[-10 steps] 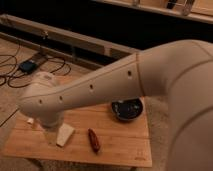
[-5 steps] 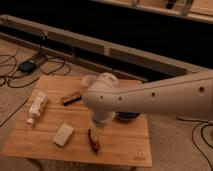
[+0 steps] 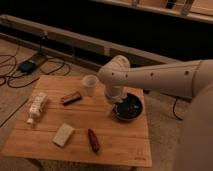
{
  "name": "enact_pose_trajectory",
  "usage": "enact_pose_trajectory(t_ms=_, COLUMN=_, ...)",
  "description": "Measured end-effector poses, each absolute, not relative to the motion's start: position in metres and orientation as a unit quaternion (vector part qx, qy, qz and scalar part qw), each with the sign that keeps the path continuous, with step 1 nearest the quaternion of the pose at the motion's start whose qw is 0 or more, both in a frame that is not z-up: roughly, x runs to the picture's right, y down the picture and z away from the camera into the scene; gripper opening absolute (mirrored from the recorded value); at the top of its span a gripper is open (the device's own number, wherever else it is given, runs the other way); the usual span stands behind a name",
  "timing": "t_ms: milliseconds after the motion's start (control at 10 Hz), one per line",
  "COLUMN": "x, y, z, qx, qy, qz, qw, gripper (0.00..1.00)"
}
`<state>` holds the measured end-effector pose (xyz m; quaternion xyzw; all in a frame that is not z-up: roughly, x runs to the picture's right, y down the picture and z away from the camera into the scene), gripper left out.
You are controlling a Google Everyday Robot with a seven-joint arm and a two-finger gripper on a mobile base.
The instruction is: Move the arm in a circular motion
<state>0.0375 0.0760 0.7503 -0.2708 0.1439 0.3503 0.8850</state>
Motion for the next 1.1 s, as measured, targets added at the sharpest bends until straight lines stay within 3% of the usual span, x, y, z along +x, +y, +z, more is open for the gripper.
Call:
enact_pose_trajectory(t_ms=500, x=-0.115, y=0.012, z=0.79, qx=-0.271, qy=0.083, qz=0.263, qw=0.922, gripper=0.8)
enact_pose_trajectory(t_ms=800, x=-0.186, y=0.016, z=0.774, qx=-0.278, qy=0.031, qz=0.177, qw=0.944, gripper=0.8)
enact_pose_trajectory(t_ms=1100, x=-0.198, y=0.029, z=0.764, qx=-0.293, qy=0.02, qz=0.14, qw=0.946, gripper=0.8)
